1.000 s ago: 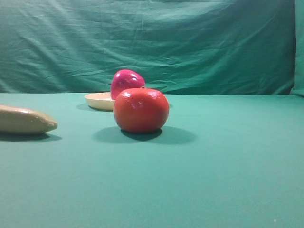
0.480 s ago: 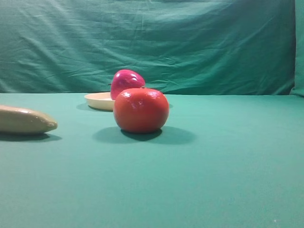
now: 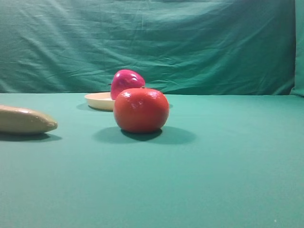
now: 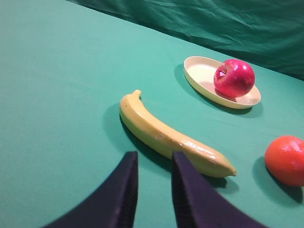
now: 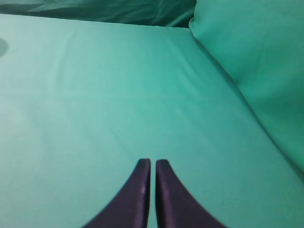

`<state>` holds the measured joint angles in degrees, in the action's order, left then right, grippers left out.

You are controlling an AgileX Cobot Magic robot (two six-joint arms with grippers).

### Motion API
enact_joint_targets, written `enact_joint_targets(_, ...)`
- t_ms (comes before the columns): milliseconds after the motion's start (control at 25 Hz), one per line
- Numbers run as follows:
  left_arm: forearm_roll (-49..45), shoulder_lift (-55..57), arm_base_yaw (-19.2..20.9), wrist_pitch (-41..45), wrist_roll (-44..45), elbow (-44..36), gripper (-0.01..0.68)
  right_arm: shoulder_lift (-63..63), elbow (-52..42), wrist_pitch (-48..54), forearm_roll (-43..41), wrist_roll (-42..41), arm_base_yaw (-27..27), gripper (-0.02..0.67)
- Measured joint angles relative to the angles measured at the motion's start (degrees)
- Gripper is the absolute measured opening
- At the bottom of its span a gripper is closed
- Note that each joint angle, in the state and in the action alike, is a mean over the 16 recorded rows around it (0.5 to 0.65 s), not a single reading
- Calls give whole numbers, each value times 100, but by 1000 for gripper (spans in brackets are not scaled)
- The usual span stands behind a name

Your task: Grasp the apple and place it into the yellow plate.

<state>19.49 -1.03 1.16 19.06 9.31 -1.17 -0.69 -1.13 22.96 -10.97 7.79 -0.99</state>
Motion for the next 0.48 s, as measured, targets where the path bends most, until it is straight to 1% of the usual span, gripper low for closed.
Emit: enact_joint_targets(480,0,0,0,0,0,0,157,0,0,-4,0,0,0,0)
